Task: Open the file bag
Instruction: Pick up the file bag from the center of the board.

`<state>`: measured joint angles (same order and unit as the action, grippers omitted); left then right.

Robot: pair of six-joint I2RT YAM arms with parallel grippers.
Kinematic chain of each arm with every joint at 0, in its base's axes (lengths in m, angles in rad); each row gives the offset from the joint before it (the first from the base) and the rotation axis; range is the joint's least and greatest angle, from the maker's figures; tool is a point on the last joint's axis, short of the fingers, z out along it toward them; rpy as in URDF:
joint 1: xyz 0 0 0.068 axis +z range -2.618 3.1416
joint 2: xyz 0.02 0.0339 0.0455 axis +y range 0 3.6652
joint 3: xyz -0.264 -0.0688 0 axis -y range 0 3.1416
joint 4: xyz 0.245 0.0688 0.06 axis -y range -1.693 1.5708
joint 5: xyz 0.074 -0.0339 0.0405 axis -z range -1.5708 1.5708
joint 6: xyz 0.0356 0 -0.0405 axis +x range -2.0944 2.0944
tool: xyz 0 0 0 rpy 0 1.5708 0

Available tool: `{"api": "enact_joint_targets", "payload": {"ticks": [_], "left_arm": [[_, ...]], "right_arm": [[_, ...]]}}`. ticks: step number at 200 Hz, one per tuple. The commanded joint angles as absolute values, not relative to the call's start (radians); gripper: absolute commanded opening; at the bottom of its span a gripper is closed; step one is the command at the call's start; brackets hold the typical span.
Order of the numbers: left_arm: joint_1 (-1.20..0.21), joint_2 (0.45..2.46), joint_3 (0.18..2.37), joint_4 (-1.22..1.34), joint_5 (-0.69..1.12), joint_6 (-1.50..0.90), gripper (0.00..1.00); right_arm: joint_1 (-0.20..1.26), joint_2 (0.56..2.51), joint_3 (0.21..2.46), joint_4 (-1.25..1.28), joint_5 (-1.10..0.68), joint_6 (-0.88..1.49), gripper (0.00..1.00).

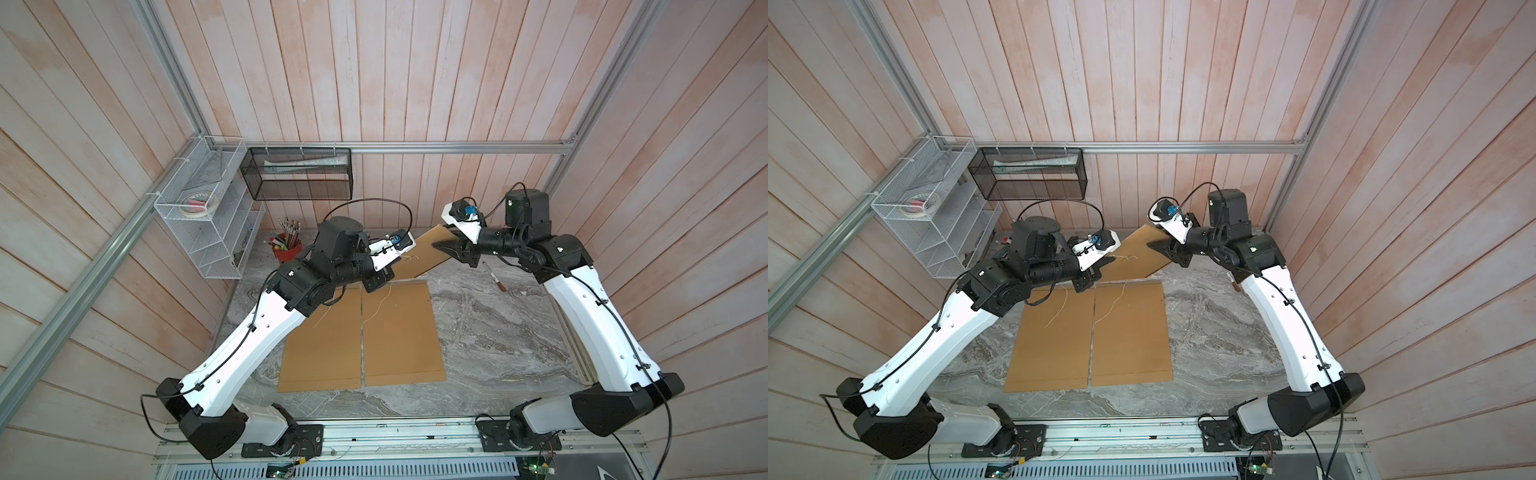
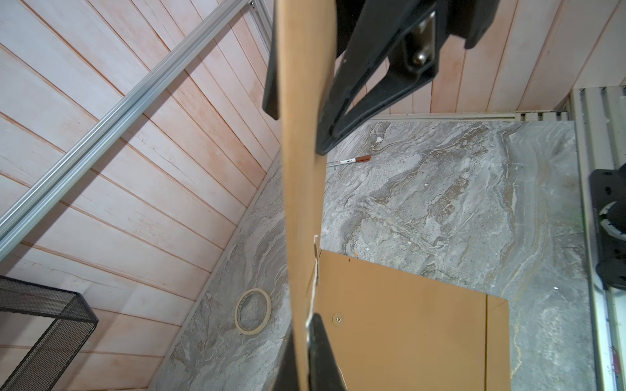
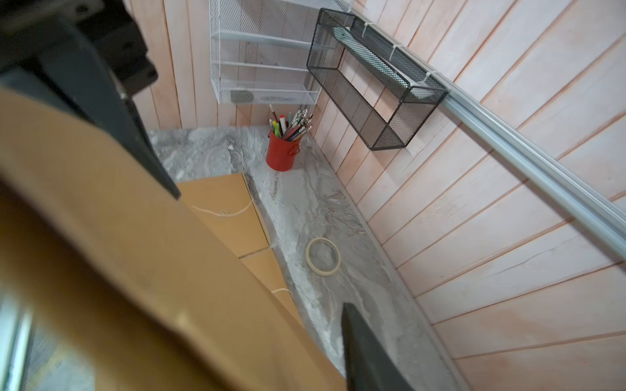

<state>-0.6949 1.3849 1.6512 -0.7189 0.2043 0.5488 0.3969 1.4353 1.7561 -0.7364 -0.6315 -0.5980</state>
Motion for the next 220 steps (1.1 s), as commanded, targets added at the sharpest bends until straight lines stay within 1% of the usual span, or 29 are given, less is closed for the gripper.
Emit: {"api": "enact_joint_targets", "payload": {"ticks": [1, 26, 42, 59, 79, 85, 97, 116, 137, 169, 220], "left_arm": [[-0.693, 1.365, 1.639, -0.633, 0.186, 0.564, 0.00], [-0.689, 1.358, 1.614, -0.588, 0.150, 0.564, 0.00], [-0.681, 1.347, 1.592, -0.553, 0.135, 0.556, 0.00], [-0.666, 1.325, 1.567, -0.513, 0.138, 0.543, 0.23], [-0.643, 1.291, 1.530, -0.462, 0.158, 0.518, 0.56], [-0.632, 1.277, 1.516, -0.446, 0.168, 0.507, 0.63], [-0.604, 1.246, 1.481, -0.404, 0.194, 0.477, 0.75], [-0.543, 1.186, 1.405, -0.328, 0.261, 0.409, 0.84], [-0.478, 1.133, 1.319, -0.255, 0.365, 0.331, 0.90], [-0.399, 1.106, 1.203, -0.127, 0.531, 0.196, 0.90], [-0.295, 1.135, 1.016, 0.281, 0.776, -0.110, 0.91]], "right_arm": [[0.407, 1.429, 1.768, -0.787, -0.667, -0.600, 0.26], [0.410, 1.403, 1.742, -0.770, -0.685, -0.597, 0.09], [0.409, 1.374, 1.718, -0.740, -0.688, -0.588, 0.04], [0.409, 1.344, 1.692, -0.704, -0.683, -0.575, 0.00], [0.408, 1.321, 1.677, -0.678, -0.672, -0.558, 0.00], [0.408, 1.317, 1.672, -0.671, -0.664, -0.552, 0.00], [0.403, 1.309, 1.663, -0.654, -0.650, -0.537, 0.00], [0.380, 1.297, 1.647, -0.617, -0.654, -0.502, 0.00], [0.334, 1.274, 1.617, -0.566, -0.712, -0.460, 0.00], [0.293, 1.232, 1.576, -0.500, -0.809, -0.410, 0.00], [0.258, 1.197, 1.542, -0.436, -0.937, -0.349, 0.00]]}}
